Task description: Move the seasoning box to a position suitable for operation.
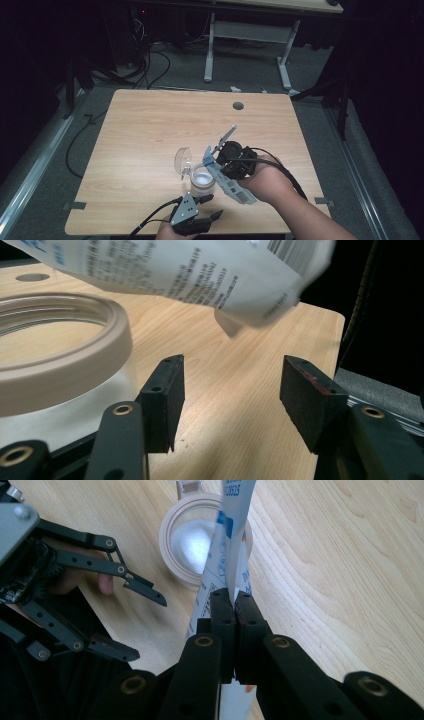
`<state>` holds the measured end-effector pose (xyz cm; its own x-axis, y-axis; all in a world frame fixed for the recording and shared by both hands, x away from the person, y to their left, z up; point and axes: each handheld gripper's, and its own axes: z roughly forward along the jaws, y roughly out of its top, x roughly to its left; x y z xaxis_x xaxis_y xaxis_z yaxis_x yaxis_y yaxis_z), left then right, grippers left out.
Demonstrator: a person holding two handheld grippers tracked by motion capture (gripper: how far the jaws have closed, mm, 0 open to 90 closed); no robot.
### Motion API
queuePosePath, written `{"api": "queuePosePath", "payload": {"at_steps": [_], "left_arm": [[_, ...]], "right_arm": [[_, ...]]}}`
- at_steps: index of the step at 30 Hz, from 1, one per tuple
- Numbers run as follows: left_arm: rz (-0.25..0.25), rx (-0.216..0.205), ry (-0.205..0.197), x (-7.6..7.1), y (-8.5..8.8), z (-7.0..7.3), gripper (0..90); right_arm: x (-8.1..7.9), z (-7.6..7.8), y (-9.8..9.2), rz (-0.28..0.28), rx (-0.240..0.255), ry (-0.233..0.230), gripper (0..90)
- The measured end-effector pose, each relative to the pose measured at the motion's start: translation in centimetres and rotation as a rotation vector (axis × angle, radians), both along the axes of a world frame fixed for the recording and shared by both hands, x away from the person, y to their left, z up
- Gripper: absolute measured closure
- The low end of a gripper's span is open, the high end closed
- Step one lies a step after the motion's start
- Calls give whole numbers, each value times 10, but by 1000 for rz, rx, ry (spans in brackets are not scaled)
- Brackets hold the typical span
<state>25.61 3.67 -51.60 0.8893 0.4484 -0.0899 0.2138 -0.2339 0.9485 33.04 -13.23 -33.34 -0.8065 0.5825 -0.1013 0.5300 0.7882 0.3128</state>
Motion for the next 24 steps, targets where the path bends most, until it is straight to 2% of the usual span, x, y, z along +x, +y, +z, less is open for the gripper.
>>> {"api": "queuePosePath", "payload": {"at_steps": [6,9,14,21,24], "left_arm": [[18,7,-1,3,9,1,439],[31,-3,12,7,18,3,439],[60,-1,9,15,36,7,439],[132,34,-20,26,68,7,438],[179,32,-25,29,84,5,437]], "right_arm": [[0,1,-2,-4,1,-1,891],[0,1,-2,-4,-2,0,891],[-1,1,-1,-2,1,-1,891],[0,0,-1,2,-4,-3,891],[-1,0,-1,2,-8,0,891]]}}
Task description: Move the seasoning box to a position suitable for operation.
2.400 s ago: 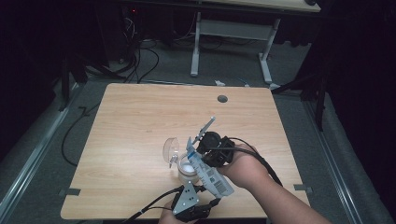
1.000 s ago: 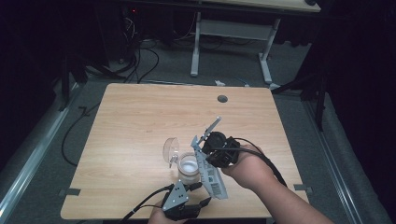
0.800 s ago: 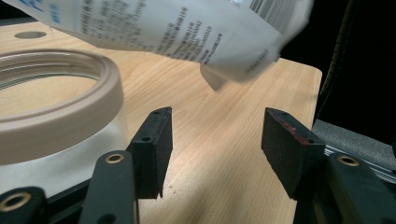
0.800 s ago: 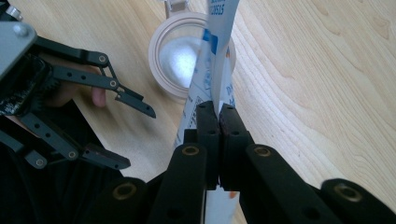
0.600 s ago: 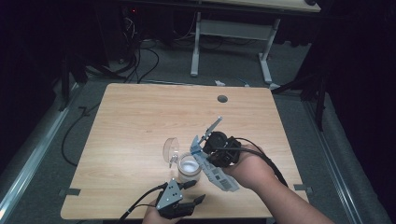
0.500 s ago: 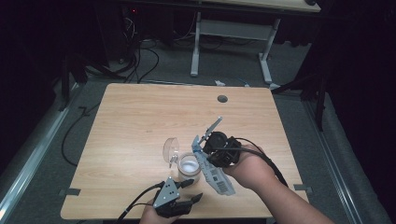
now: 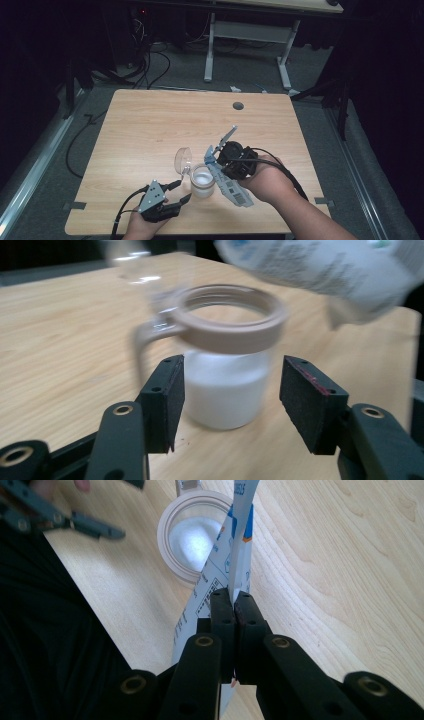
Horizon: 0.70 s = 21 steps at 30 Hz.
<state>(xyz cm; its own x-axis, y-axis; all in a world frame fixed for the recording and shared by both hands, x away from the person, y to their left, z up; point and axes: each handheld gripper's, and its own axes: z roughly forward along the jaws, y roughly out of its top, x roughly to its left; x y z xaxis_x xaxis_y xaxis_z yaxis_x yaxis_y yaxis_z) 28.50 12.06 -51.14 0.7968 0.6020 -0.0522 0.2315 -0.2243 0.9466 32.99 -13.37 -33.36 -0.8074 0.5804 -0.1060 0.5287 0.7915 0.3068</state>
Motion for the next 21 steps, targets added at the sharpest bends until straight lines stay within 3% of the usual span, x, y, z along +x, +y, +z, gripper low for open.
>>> {"api": "queuePosePath", "payload": {"at_steps": [4,9,13,21], "left_arm": [[72,-5,22,6,19,-1,434],[125,-70,28,12,38,4,435],[135,-89,47,15,42,2,437],[137,-60,41,18,43,-1,443]], "right_arm": [[0,-1,-3,0,6,-2,891],[1,0,-8,-9,10,-7,892],[3,1,-17,-31,14,-8,891],[12,-7,-41,-73,-5,0,891]]}}
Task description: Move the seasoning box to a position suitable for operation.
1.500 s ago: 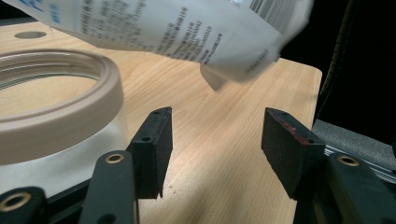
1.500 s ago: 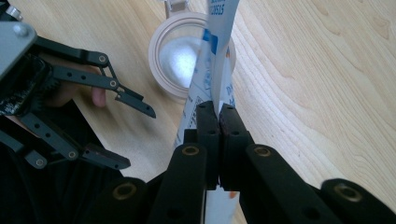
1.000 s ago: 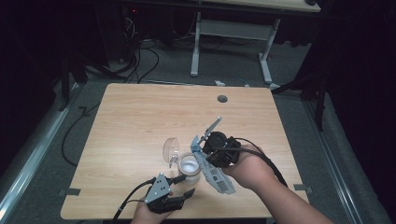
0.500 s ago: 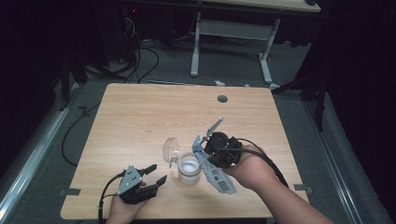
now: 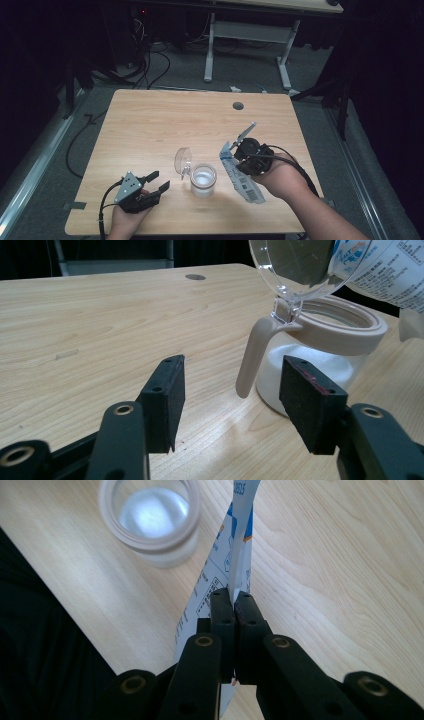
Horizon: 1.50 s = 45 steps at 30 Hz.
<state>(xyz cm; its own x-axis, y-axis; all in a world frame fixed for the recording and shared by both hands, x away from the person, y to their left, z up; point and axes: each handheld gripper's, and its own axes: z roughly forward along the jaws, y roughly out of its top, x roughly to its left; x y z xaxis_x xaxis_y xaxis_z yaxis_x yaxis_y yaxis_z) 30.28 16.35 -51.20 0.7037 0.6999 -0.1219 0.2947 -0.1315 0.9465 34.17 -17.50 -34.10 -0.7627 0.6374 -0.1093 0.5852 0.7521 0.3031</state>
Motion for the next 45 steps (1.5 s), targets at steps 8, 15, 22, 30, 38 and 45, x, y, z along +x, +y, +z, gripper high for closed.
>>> {"api": "queuePosePath", "payload": {"at_steps": [8,15,22,30,38,45], "left_arm": [[-2,5,1,0,2,0,445],[-1,1,12,2,4,-1,445],[-2,1,21,4,6,-2,451],[-3,4,23,5,9,-2,451],[2,67,13,8,22,2,451],[36,52,29,12,39,4,441]], "right_arm": [[14,-11,-29,-61,-12,1,890],[29,-24,-52,-118,-16,16,890],[43,-34,-70,-157,-24,25,890],[58,-44,-83,-195,-28,17,890],[65,-46,-93,-253,13,-49,890],[66,-42,-96,-259,26,-118,890]]}}
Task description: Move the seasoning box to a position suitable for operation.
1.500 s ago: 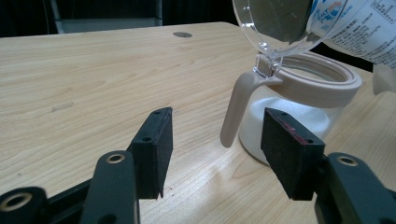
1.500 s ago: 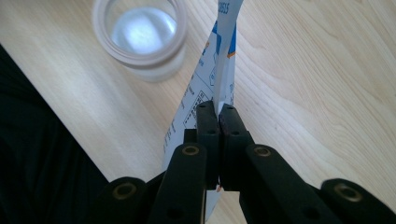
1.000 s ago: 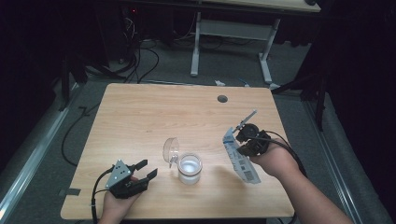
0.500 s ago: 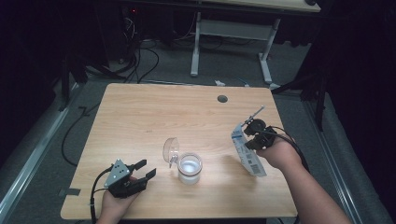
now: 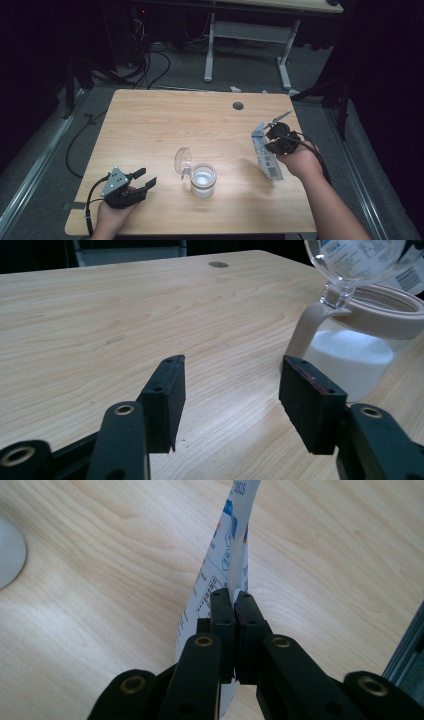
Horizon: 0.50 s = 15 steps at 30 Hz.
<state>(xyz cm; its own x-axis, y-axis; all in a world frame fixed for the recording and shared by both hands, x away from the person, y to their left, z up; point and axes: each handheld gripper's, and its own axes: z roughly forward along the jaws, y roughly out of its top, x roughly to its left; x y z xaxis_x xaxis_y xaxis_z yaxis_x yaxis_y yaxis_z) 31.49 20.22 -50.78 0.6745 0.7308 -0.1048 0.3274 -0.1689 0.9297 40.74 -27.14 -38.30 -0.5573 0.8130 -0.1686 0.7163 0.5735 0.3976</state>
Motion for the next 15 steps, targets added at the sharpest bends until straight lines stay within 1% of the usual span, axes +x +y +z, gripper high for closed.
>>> {"api": "queuePosePath", "payload": {"at_steps": [3,5,7,10,12,15], "left_arm": [[18,-8,10,2,4,0,436],[39,1,29,4,6,0,431],[57,-3,43,6,7,-1,417],[73,11,42,7,9,-2,413],[83,9,46,7,10,-2,411],[92,11,50,7,10,-4,410]], "right_arm": [[-1,1,-2,-17,20,-23,890],[-2,-1,-3,-12,26,-31,890],[-3,-2,-4,-12,26,-42,890],[-6,-3,-7,-25,53,-66,890],[-8,-4,-9,-30,69,-83,890],[-12,-5,-10,-27,68,-110,890]]}}
